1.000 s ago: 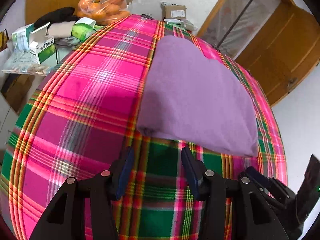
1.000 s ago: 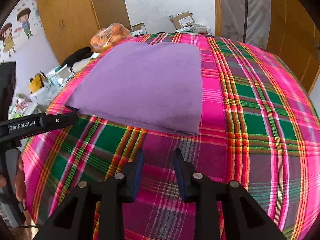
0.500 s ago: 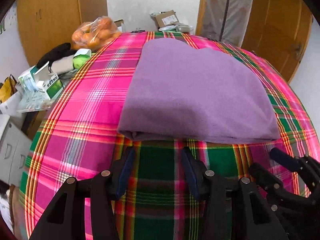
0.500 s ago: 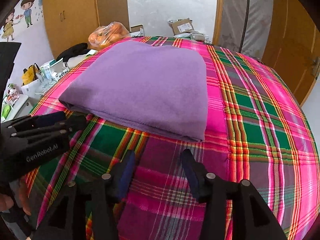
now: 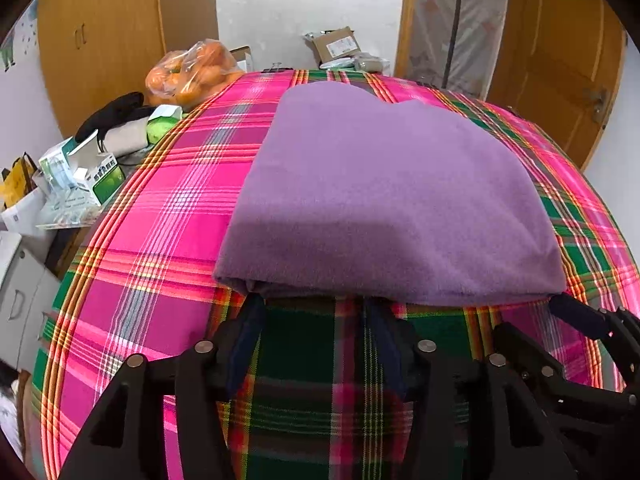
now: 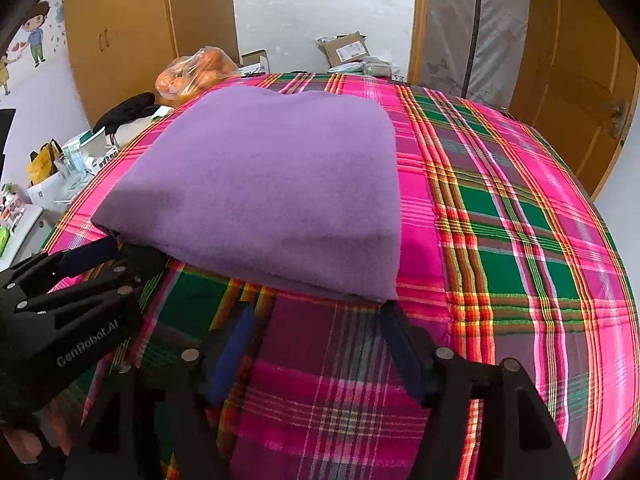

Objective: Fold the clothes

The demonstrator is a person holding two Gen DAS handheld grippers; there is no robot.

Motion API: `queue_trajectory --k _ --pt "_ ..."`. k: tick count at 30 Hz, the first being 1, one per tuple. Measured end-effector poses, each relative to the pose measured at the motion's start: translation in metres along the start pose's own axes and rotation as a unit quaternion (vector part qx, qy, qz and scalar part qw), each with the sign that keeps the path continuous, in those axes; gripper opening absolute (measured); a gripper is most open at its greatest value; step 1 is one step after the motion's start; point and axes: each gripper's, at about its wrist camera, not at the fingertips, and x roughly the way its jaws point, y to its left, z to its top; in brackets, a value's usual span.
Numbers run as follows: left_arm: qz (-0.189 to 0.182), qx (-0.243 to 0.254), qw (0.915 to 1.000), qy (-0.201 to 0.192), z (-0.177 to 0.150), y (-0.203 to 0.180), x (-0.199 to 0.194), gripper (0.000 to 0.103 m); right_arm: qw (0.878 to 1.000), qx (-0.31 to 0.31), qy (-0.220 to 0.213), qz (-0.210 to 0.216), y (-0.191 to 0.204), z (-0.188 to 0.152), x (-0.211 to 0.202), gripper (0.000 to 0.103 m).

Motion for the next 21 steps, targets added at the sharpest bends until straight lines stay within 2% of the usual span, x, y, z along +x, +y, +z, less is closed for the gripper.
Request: queue_trajectory --k 21 --pt "0.0 0.003 1.0 0.001 -0.0014 -0.0018 -0.0002 0.061 1.0 -0.002 0.0 0.0 0.0006 0.0001 0.0006 0.067"
